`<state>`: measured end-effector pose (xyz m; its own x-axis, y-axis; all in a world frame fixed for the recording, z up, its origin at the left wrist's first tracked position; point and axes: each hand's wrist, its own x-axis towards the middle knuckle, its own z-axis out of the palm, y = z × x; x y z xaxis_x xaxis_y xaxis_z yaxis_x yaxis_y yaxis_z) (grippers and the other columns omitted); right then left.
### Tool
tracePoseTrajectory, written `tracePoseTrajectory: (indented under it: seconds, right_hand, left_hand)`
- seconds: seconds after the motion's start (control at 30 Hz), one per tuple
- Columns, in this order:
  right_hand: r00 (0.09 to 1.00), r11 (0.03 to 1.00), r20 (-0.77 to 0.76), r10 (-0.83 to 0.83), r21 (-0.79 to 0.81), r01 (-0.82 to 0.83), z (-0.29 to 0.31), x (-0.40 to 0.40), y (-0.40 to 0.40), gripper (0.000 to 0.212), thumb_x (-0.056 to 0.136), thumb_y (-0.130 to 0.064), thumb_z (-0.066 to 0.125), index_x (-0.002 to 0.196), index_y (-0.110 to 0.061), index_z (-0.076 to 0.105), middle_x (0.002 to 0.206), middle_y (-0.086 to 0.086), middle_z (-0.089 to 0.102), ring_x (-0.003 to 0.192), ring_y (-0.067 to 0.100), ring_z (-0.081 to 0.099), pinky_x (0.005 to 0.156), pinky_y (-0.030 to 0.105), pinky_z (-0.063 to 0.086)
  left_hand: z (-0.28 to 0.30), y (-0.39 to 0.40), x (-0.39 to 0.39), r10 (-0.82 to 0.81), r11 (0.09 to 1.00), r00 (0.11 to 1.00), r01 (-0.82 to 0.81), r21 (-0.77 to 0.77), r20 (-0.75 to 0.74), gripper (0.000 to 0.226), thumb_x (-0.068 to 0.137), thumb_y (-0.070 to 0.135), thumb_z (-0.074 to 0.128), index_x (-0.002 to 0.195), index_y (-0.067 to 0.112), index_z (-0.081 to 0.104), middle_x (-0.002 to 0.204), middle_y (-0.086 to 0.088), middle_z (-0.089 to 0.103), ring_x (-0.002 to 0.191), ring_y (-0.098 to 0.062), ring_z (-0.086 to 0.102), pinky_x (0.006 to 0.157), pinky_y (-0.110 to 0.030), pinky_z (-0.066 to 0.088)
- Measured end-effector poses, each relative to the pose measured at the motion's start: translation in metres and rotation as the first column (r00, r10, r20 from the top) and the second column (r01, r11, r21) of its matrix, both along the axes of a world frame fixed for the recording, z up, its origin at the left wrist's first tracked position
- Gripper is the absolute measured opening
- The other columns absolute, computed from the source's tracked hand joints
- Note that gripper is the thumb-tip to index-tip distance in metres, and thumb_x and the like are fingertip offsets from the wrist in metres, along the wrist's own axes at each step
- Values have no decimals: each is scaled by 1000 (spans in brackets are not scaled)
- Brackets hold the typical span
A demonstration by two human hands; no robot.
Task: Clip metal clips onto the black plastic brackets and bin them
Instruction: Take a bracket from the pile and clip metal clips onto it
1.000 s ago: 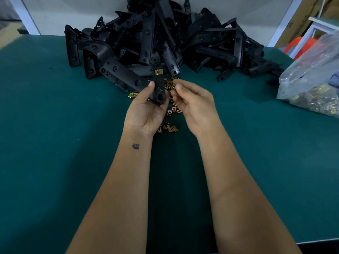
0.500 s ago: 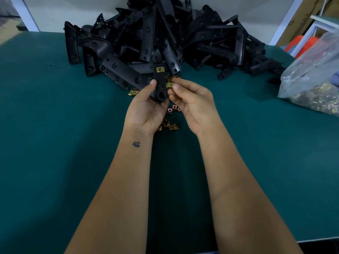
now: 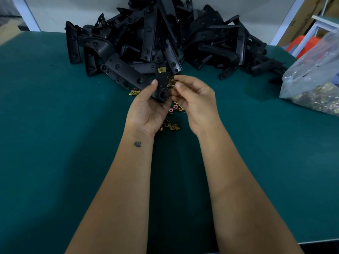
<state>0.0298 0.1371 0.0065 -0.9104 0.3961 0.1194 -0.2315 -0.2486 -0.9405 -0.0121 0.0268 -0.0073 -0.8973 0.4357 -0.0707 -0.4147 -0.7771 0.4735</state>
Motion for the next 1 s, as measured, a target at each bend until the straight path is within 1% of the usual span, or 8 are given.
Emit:
tracePoseTrajectory:
  seconds: [0.07, 0.17, 0.33, 0.53, 0.63, 0.7, 0.9, 1.0]
  right_hand:
    - [1000, 1000, -11, -2, -13, 2, 1, 0, 0, 18, 92, 5, 60, 93, -9, 71, 81, 6, 67, 73, 12, 66, 68, 23, 55]
    - [1000, 998, -20, 10, -56, -11, 3, 0, 0, 17, 93, 6, 57, 93, -6, 70, 81, 8, 67, 72, 14, 67, 67, 24, 55]
    - [1000, 1000, -17, 12, -15, -12, 3, -1, -2, 14, 91, 5, 61, 90, -5, 71, 84, 7, 68, 73, 13, 66, 68, 23, 54]
    - [1000, 1000, -4, 13, 3, -13, 4, 0, -2, 16, 87, 9, 62, 93, -6, 64, 75, 2, 67, 67, 11, 65, 67, 25, 54]
    - [1000, 1000, 20, 18, 22, -18, 5, 1, -2, 17, 87, 9, 62, 89, -8, 64, 71, 0, 66, 63, 11, 63, 65, 25, 54]
    - [999, 999, 26, 21, 28, -21, 5, 1, -2, 17, 87, 9, 62, 89, -9, 64, 71, 0, 66, 63, 11, 63, 64, 25, 54]
    - [999, 998, 44, 21, 53, -23, 5, 1, -1, 17, 86, 9, 62, 91, -8, 63, 69, -1, 65, 63, 11, 63, 61, 25, 54]
    - [998, 997, 58, 11, 71, -15, 5, 1, -1, 17, 86, 8, 63, 91, -8, 63, 68, -2, 64, 61, 10, 62, 59, 24, 53]
  left_hand:
    - [1, 0, 1, -13, 1000, 1000, 13, 17, 10, 21, 98, 14, 54, 113, 1, 60, 109, -18, 66, 88, -26, 67, 82, -34, 58]
    - [3, -1, 2, -24, 998, 999, 23, 54, 27, 25, 99, 16, 53, 118, 1, 58, 112, -20, 64, 85, -26, 67, 76, -34, 58]
    - [2, 0, 3, -24, 1000, 1000, 24, -20, -12, 25, 99, 17, 53, 119, 3, 57, 105, -14, 66, 79, -20, 65, 74, -29, 56]
    - [2, 1, 4, -23, 999, 1000, 23, -43, -11, 21, 98, 16, 54, 114, 3, 59, 101, -14, 66, 72, -18, 63, 68, -27, 54]
    - [2, 1, 4, -18, 998, 1000, 17, -61, -13, 21, 99, 15, 54, 115, 3, 58, 104, -15, 64, 77, -20, 63, 65, -27, 54]
    - [3, 1, 4, -15, 997, 1000, 14, -73, -19, 23, 99, 15, 55, 118, 3, 57, 108, -15, 63, 80, -20, 63, 65, -27, 54]
    - [3, 1, 4, -7, 993, 999, 1, -118, -49, 29, 100, 15, 53, 127, 3, 52, 110, -15, 60, 74, -18, 62, 65, -27, 51]
    - [3, 2, 4, 9, 990, 998, -16, -142, -55, 43, 100, 13, 52, 140, 0, 46, 116, -17, 58, 72, -19, 62, 64, -28, 51]
